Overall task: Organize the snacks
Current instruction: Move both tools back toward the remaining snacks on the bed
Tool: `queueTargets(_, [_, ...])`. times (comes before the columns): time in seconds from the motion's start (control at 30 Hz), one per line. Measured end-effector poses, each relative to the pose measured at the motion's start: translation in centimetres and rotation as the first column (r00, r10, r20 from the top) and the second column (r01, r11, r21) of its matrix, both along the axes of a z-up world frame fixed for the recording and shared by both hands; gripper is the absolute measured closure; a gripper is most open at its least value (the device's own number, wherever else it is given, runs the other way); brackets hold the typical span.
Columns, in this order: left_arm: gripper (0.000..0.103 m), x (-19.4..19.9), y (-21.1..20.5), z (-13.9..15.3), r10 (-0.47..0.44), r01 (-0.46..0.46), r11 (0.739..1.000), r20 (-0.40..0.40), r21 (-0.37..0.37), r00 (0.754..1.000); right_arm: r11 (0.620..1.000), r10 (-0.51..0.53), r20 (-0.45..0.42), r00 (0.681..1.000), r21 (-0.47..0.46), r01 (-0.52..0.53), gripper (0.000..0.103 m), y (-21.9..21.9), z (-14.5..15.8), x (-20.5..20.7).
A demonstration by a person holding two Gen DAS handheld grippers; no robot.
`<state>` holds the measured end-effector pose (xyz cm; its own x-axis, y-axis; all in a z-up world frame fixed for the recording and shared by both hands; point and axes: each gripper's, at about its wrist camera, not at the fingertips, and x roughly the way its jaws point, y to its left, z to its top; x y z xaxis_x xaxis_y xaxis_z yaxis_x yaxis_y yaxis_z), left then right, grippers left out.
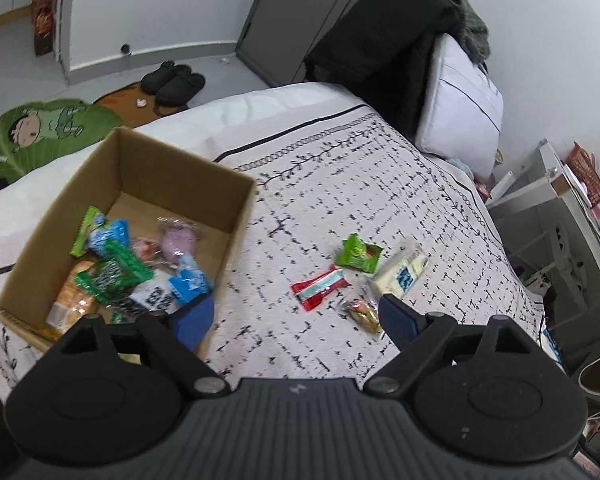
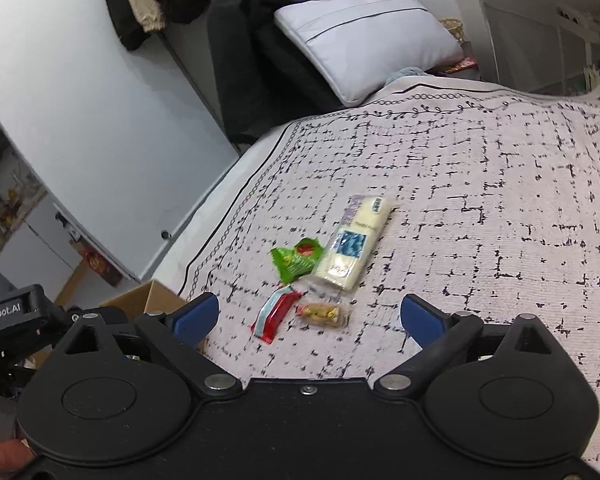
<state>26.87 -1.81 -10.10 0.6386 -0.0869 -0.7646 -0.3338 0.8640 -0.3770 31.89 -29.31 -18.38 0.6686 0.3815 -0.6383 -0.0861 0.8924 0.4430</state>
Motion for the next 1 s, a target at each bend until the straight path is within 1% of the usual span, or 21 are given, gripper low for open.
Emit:
queueTargets(0.13, [0.016,0.9,-1.9,-0.1,-0.043,0.042,0.998,0.012,0.050,0.999,1.000,-0.011,-0.012,1.000,0.016,0.012,0.007,-0.5,-1.0,1.0])
queueTargets(0.23, [0.017,1.8,-2.9,-0.8,-0.053,0.053,0.997,0.000,0.054,0.999,0.999,-0.011,-0.020,1.000,0.042,0.012,0.009,-0.9,-1.9,1.8])
queueTargets(0.27, [0.018,2.1,-3.1,-1.0,-0.054,0.054,0.997,-0.002,0.060,0.999,0.999,-0.013,-0.035,0.999,0.051,0.015,0.010,-1.0,-2.4,2.2])
queueTargets(0.33, [0.019,2.8,-3.7,-1.5,-0.057,0.057,0.995,-0.012,0.077,0.998,0.997,-0.018,-0.076,0.997,0.077,0.024,0.019,-1.3,-3.6,3.1])
queueTargets(0.37, [0.020,3.1,-4.0,-1.8,-0.058,0.059,0.995,-0.018,0.081,0.998,0.996,-0.021,-0.090,0.996,0.088,0.029,0.019,-1.4,-4.0,3.4])
queueTargets(0.57, [0.023,5.2,-5.4,-3.9,-0.053,0.058,0.993,-0.056,0.099,0.997,0.992,-0.010,-0.111,0.994,0.125,0.024,0.019,-1.6,-5.6,5.3])
queueTargets(0.6, [0.026,5.6,-5.6,-4.3,-0.052,0.058,0.993,-0.062,0.103,0.997,0.991,-0.007,-0.111,0.994,0.129,0.022,0.019,-1.5,-5.7,5.6])
queueTargets(0.63, [0.033,5.9,-5.8,-4.6,-0.053,0.061,0.992,-0.071,0.108,0.996,0.991,-0.007,-0.111,0.994,0.133,0.021,0.019,-1.5,-6.0,6.0])
queueTargets(0.67, [0.037,6.4,-6.0,-5.0,-0.056,0.065,0.992,-0.082,0.110,0.995,0.990,-0.006,-0.114,0.993,0.138,0.022,0.019,-1.5,-6.2,6.4])
queueTargets(0.77, [0.040,7.4,-6.4,-6.0,-0.054,0.066,0.991,-0.098,0.121,0.994,0.988,-0.001,-0.124,0.992,0.152,0.020,0.019,-1.5,-6.9,7.3])
queueTargets(0.9, [0.041,8.9,-6.6,-7.2,-0.059,0.076,0.986,-0.117,0.145,0.991,0.988,0.001,-0.151,0.988,0.155,0.023,0.019,-1.4,-8.1,8.4])
queueTargets(1.0, [0.041,10.1,-6.7,-8.4,-0.062,0.083,0.984,-0.136,0.158,0.989,0.987,0.013,-0.142,0.990,0.159,0.010,0.019,-0.9,-8.5,9.3])
